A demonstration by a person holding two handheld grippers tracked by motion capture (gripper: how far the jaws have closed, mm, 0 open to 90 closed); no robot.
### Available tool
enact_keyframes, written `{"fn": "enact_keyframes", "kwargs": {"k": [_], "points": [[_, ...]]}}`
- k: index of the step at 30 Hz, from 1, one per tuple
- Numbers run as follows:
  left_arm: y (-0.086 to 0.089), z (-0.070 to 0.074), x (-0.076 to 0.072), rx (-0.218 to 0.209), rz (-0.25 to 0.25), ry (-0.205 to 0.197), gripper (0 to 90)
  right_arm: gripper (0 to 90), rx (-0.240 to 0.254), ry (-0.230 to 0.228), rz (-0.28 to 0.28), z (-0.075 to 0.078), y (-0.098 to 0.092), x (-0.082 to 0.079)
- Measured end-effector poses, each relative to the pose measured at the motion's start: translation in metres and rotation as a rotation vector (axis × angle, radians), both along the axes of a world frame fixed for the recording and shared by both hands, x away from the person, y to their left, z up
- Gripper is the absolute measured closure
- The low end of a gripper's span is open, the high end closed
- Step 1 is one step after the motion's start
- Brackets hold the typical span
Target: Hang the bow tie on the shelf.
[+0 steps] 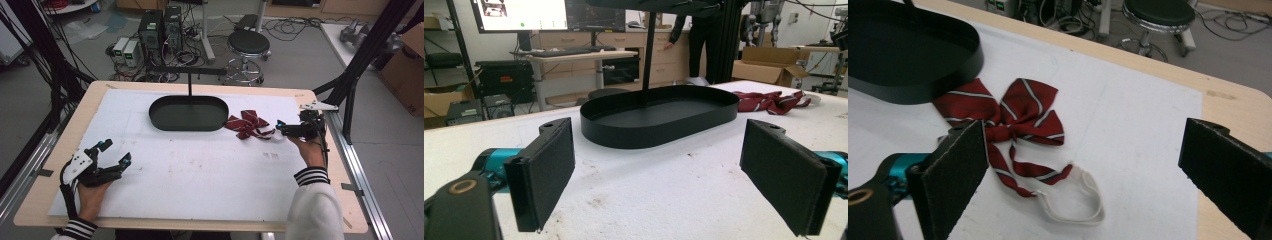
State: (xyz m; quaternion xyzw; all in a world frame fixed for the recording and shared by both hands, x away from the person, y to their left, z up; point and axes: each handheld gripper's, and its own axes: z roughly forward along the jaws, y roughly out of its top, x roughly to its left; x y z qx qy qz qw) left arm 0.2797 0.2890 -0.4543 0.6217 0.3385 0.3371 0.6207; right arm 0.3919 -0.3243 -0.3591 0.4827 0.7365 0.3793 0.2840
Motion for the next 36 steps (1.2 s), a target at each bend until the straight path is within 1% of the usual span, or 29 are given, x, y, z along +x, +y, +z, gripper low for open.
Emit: {"fn": "enact_keyframes", "kwargs": {"k": [1, 2, 4, 5, 6, 7, 10, 11, 12, 13, 14, 17, 19, 20, 21, 22, 25, 27, 31, 32, 33, 35, 36], "points": [[0.000, 0.000, 0.000, -0.001, 0.000, 0.001, 14.6, 5.3, -0.006, 0.010, -0.004, 0.001, 0.000, 0.003], [0.000, 0.000, 0.000, 0.000, 0.000, 0.001, 14.6, 5.4, -0.017, 0.031, -0.008, 0.001, 0.000, 0.008], [0.000, 0.000, 0.000, 0.000, 0.000, -0.001, 14.6, 5.9, -0.017, 0.033, -0.008, 0.000, 0.000, 0.010], [0.000, 0.000, 0.000, 0.001, 0.000, 0.001, 14.6, 6.2, -0.016, 0.040, -0.012, -0.002, -0.001, 0.012], [0.000, 0.000, 0.000, 0.001, -0.001, 0.001, 14.6, 6.2, -0.020, 0.066, -0.026, -0.006, -0.001, 0.016], [0.000, 0.000, 0.000, 0.001, 0.001, 0.000, 14.6, 6.2, -0.020, 0.066, -0.026, -0.006, -0.001, 0.016], [0.000, 0.000, 0.000, 0.000, 0.000, -0.001, 14.6, 6.3, -0.037, 0.105, -0.042, -0.013, -0.002, 0.021], [0.000, 0.000, 0.000, 0.001, 0.000, 0.000, 14.6, 7.5, -0.035, 0.116, -0.046, -0.014, -0.003, 0.023], [0.000, 0.000, 0.000, 0.000, 0.000, 0.000, 14.6, 16.1, -0.036, 0.138, -0.040, -0.017, -0.005, 0.025], [0.000, 0.000, 0.000, 0.000, -0.001, 0.001, 14.6, 16.1, -0.036, 0.138, -0.040, -0.017, -0.005, 0.025], [0.000, 0.000, 0.000, -0.001, 0.000, 0.002, 14.6, 16.1, -0.042, 0.149, -0.044, -0.018, -0.006, 0.026], [0.000, 0.000, 0.000, 0.001, -0.002, 0.001, 14.6, 16.0, -0.047, 0.185, -0.062, -0.024, -0.007, 0.030], [0.000, 0.000, 0.000, -0.001, -0.001, 0.000, 14.7, 16.1, -0.046, 0.211, -0.064, -0.029, -0.008, 0.034], [0.000, 0.000, 0.000, -0.002, -0.001, 0.001, 14.6, 19.7, -0.053, 0.239, -0.065, -0.033, -0.008, 0.036], [0.000, 0.000, 0.000, -0.001, -0.002, 0.001, 14.6, 19.7, -0.053, 0.239, -0.065, -0.033, -0.008, 0.036], [0.000, 0.000, 0.000, -0.001, -0.001, 0.000, 14.6, 21.2, -0.063, 0.253, -0.063, -0.035, -0.008, 0.037], [0.000, 0.000, 0.000, -0.001, -0.001, 0.000, 14.6, 27.5, -0.103, 0.281, -0.067, -0.040, -0.007, 0.041], [0.000, 0.000, 0.000, -0.001, -0.001, 0.000, 14.7, 28.3, -0.108, 0.284, -0.065, -0.041, -0.007, 0.042], [0.000, 0.000, 0.000, -0.001, -0.001, 0.000, 14.7, 33.7, -0.113, 0.328, -0.080, -0.047, -0.006, 0.046], [0.000, 0.000, 0.000, -0.001, -0.001, 0.000, 14.7, 36.1, -0.116, 0.338, -0.089, -0.049, -0.006, 0.046], [0.000, 0.000, 0.000, -0.001, -0.001, 0.000, 14.7, 40.5, -0.115, 0.347, -0.093, -0.050, -0.006, 0.047], [0.000, 0.000, 0.000, 0.001, -0.002, 0.002, 14.7, 42.4, -0.119, 0.367, -0.084, -0.052, -0.006, 0.048], [0.000, 0.000, 0.000, 0.000, -0.002, 0.002, 14.7, 45.1, -0.122, 0.374, -0.091, -0.053, -0.006, 0.048]]}}
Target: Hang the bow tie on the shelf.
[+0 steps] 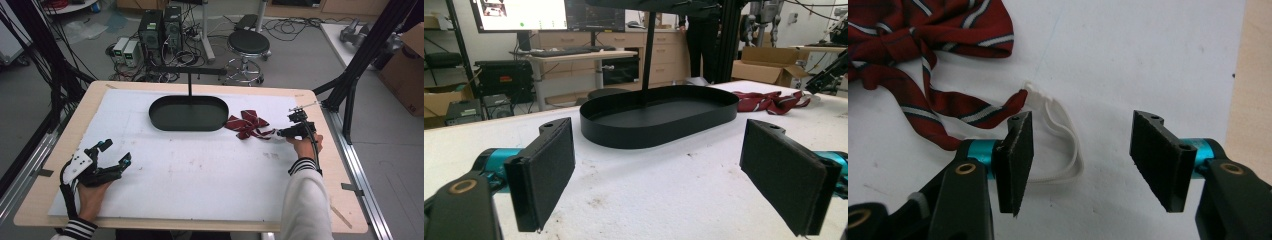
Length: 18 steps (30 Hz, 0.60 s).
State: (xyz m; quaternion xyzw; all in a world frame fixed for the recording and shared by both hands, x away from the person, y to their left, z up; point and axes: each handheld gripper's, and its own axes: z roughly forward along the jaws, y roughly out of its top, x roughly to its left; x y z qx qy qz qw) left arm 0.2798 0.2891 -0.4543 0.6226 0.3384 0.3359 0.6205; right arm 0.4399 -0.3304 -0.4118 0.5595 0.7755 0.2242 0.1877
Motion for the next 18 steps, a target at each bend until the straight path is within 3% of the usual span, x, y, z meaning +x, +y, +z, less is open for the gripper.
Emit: {"fn": "enact_keyframes", "kwargs": {"k": [18], "points": [[0.0000, 0.0000, 0.0000, 0.000, 0.000, 0.001, 14.9, 66.8, 0.032, 0.090, -0.046, -0.0065, -0.0029, 0.0034]]}}
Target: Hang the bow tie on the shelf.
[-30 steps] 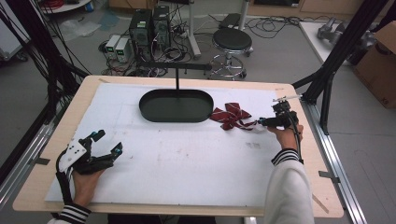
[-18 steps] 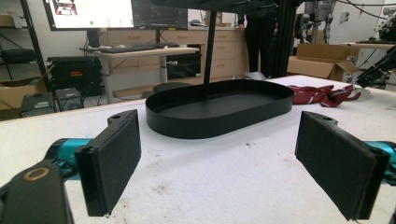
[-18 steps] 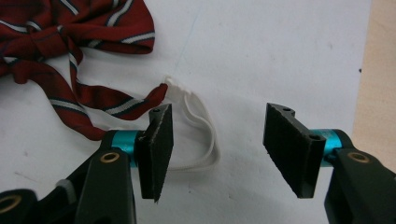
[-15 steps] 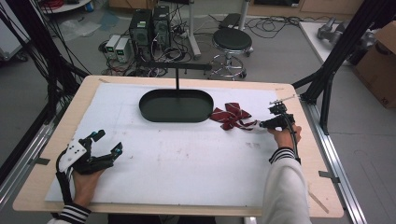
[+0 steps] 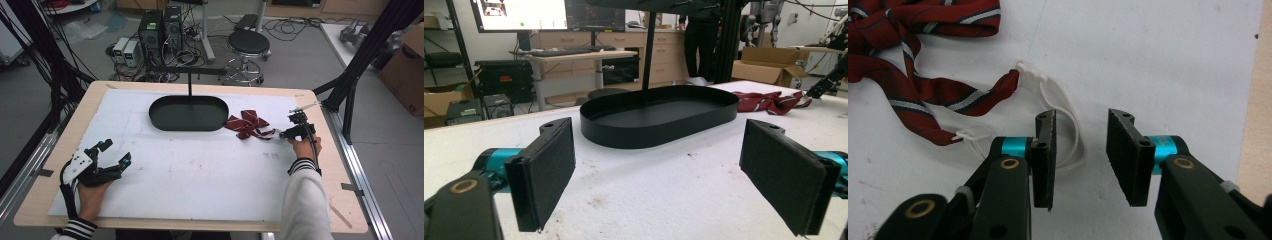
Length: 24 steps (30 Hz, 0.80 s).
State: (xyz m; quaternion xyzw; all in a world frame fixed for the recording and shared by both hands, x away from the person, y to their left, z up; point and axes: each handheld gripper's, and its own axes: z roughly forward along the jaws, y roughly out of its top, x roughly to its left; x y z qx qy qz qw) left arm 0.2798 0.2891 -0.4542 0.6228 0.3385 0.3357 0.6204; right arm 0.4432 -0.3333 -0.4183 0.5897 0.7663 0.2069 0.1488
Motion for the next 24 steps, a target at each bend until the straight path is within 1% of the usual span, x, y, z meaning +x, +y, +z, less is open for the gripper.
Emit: {"fn": "enact_keyframes", "kwargs": {"k": [1, 2, 7, 11, 15, 20, 22, 24], "points": [[0.000, 0.000, 0.000, -0.001, 0.000, 0.000, 14.9, 69.9, 0.002, 0.007, 0.006, 0.000, 0.000, 0.000], [0.000, 0.000, 0.000, 0.000, 0.000, 0.000, 14.9, 69.9, 0.002, 0.007, 0.006, 0.000, 0.000, 0.000], [0.000, 0.000, 0.000, -0.001, 0.000, 0.000, 14.9, 75.8, 0.002, 0.018, 0.005, -0.001, 0.003, 0.001], [0.000, 0.000, 0.000, -0.001, 0.001, 0.001, 14.9, 86.0, 0.007, 0.030, 0.015, -0.001, 0.006, 0.002], [0.000, 0.000, 0.000, -0.002, 0.000, 0.001, 14.9, 86.9, -0.022, 0.027, 0.023, 0.000, 0.010, 0.002], [0.000, 0.000, 0.000, -0.001, -0.001, 0.000, 14.9, 87.0, -0.019, 0.023, 0.019, 0.001, 0.010, 0.002], [0.000, 0.000, 0.000, -0.001, -0.001, 0.000, 14.9, 87.0, -0.009, 0.009, 0.017, 0.003, 0.010, 0.001], [0.000, 0.000, 0.000, 0.000, 0.000, 0.000, 14.9, 87.1, 0.006, -0.016, 0.018, 0.006, 0.011, 0.000]]}}
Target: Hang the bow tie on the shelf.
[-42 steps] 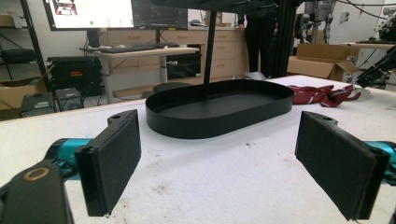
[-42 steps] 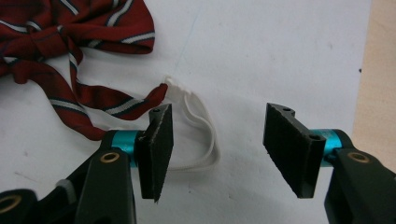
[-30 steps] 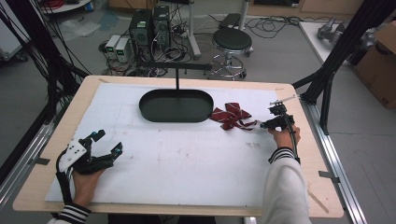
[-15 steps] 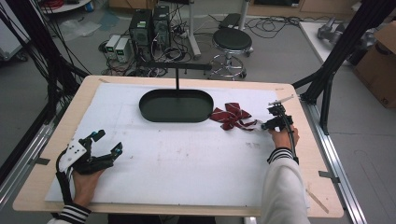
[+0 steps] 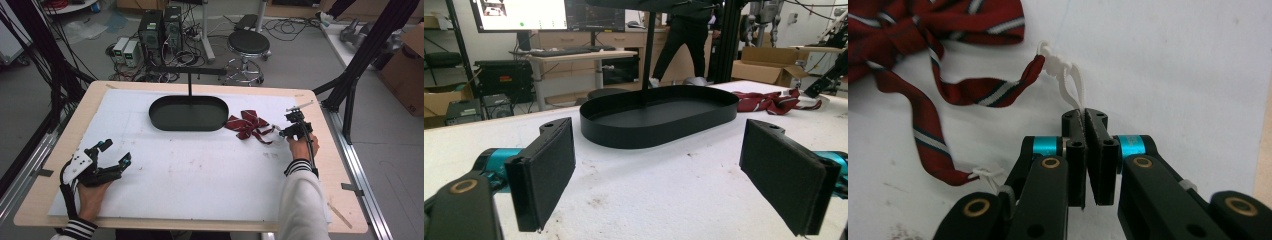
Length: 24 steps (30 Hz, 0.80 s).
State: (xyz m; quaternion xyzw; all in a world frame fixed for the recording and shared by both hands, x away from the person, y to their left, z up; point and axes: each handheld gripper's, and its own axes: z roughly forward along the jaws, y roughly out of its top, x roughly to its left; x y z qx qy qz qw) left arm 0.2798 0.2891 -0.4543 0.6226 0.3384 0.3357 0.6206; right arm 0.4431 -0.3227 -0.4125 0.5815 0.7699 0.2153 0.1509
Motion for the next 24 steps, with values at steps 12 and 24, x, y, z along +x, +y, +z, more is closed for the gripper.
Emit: {"fn": "enact_keyframes", "kwargs": {"k": [12, 24], "points": [[0.000, 0.000, 0.000, 0.002, 0.001, -0.001, 14.9, 87.2, 0.036, -0.241, 0.040, 0.039, 0.008, -0.023], [0.000, 0.000, 0.000, 0.000, 0.002, -0.002, 14.9, 87.2, 0.040, -0.461, 0.127, 0.069, 0.024, -0.039]]}}
